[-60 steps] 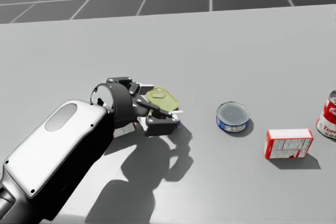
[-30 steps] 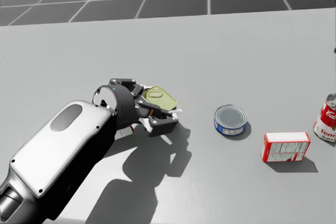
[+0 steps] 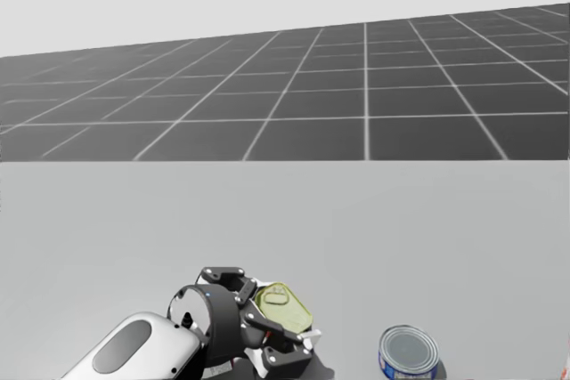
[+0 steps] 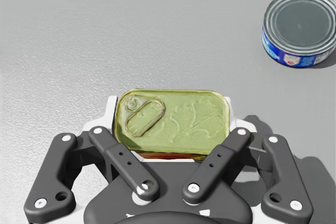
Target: Pick up the potted meat can and lift it.
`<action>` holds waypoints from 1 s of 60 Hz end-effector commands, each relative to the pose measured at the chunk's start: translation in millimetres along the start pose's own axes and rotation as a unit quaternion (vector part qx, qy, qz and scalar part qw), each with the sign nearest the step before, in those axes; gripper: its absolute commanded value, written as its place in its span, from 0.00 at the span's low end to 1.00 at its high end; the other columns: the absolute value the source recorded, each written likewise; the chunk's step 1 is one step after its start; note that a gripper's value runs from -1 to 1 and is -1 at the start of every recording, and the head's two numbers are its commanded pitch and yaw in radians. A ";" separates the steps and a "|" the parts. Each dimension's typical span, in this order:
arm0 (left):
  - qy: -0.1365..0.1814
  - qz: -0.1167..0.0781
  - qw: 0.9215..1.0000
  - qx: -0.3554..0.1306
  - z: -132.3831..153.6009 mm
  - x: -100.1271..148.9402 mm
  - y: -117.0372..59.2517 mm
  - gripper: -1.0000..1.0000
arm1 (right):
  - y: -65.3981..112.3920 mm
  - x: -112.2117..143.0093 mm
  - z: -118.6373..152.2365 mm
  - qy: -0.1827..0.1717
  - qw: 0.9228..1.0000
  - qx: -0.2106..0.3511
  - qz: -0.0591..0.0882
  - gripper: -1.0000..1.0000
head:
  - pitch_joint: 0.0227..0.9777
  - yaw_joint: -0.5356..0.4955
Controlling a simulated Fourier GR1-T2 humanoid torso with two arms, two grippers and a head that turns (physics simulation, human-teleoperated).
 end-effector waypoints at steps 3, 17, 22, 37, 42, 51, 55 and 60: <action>0.024 -0.004 0.998 -0.051 -5.1 -18.7 -13.7 1.00 | -0.8 -1.1 -0.7 0.005 1.000 0.002 0.000 0.00 | 0.43 0.71; -0.005 -0.015 0.999 -0.037 8.8 7.8 -7.6 1.00 | -1.8 -1.8 -1.1 0.005 1.000 0.003 0.002 0.00 | 0.43 0.71; -0.018 -0.024 0.999 -0.028 15.3 19.5 -3.7 1.00 | -2.2 -1.8 -1.2 0.004 1.000 0.002 0.002 0.00 | 0.43 0.71; -0.054 -0.047 0.997 -0.001 34.1 52.8 5.0 1.00 | -2.2 -1.7 -1.8 0.005 1.000 0.008 -0.002 0.00 | 0.43 0.71; -0.075 -0.052 0.996 0.011 44.1 67.7 8.5 1.00 | -2.5 -1.6 -1.9 0.005 1.000 0.008 -0.002 0.00 | 0.43 0.71; -0.127 -0.044 0.990 0.051 59.2 89.3 16.3 1.00 | -2.1 -1.0 -1.3 0.007 1.000 0.014 -0.008 0.00 | 0.44 0.71; -0.158 -0.024 0.984 0.076 69.6 102.2 22.7 1.00 | -2.1 -1.3 -1.2 0.007 1.000 0.014 -0.008 0.00 | 0.44 0.71; -0.193 -0.005 0.977 0.095 84.8 118.4 28.7 1.00 | -2.2 -1.4 -1.1 0.008 1.000 0.016 -0.010 0.00 | 0.44 0.71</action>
